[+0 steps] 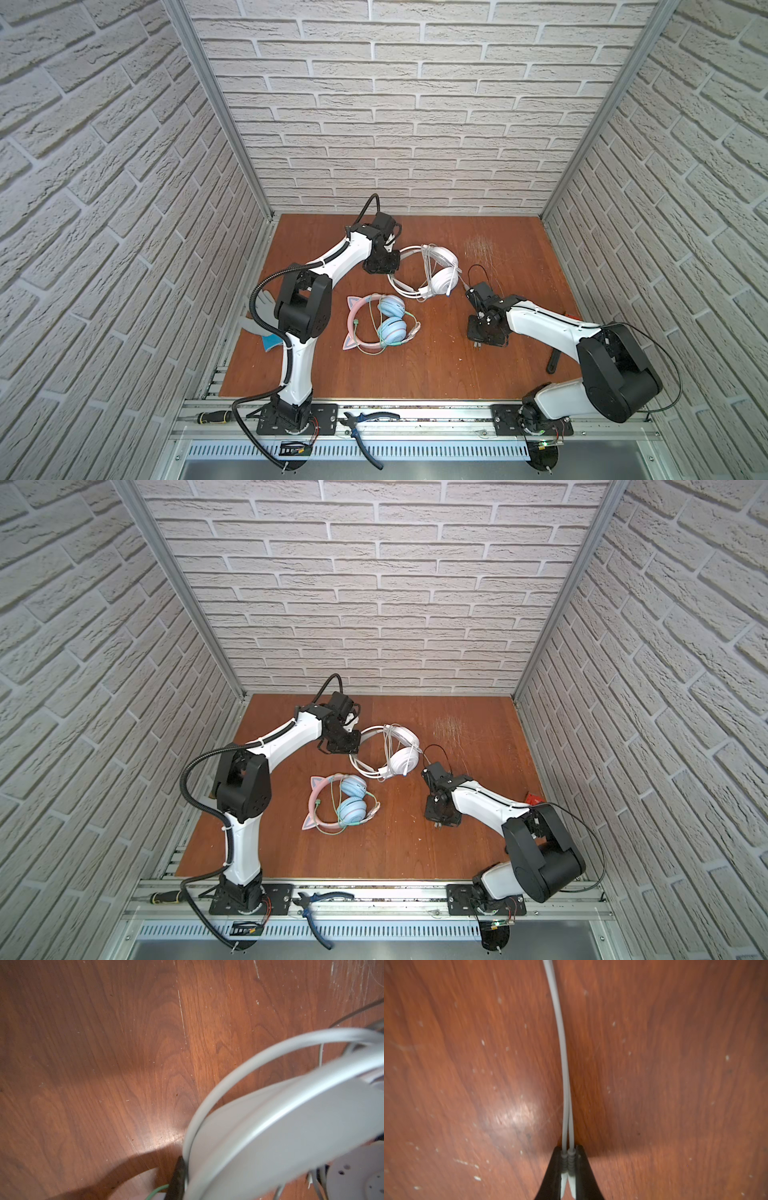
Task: Wrap the headphones
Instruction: 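Carry the plug end toward the white headphone with the right gripper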
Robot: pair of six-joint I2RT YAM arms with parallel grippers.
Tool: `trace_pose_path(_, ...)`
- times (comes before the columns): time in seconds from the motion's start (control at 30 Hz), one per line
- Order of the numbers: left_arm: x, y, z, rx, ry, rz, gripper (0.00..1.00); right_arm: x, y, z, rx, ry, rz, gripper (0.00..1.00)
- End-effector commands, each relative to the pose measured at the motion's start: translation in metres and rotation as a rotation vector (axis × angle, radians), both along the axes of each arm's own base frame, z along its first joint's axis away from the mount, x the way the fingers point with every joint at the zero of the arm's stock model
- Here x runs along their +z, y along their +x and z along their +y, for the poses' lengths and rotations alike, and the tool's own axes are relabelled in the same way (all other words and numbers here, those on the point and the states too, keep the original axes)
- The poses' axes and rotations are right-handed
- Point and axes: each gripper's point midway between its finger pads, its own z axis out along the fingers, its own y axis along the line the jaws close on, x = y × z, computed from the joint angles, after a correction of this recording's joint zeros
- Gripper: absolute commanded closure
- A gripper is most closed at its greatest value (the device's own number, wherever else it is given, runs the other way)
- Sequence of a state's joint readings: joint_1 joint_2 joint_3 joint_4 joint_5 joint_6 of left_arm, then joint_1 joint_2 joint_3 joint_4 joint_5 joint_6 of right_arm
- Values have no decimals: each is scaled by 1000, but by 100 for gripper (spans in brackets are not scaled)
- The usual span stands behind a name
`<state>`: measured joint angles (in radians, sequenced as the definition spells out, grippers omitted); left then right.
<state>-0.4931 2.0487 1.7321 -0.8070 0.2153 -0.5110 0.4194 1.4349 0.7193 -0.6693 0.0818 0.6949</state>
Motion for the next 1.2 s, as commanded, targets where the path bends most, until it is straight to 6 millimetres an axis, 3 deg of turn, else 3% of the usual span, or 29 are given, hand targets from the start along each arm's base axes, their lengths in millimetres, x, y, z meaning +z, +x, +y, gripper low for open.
trace_pose_path(0.0, 35, 10, -7, 20, -74, -80, 100, 15, -13, -2, 80, -27, 31, 95)
trace_pose_path(0.5, 35, 22, -14, 80, -64, -69, 100, 69, -26, 47, 431, 146, 80, 95)
trace_pose_path(0.7, 26, 24, -13, 91, -10, -61, 100, 96, -25, 49, 569, 75, 87, 95)
trace_pose_path(0.8, 19, 25, -13, 94, 10, -54, 100, 109, -24, 59, 600, 130, 44, 95)
trace_pose_path(1.17, 5, 25, -41, 39, 44, -35, 100, 158, -7, 77, 755, 157, -58, 95)
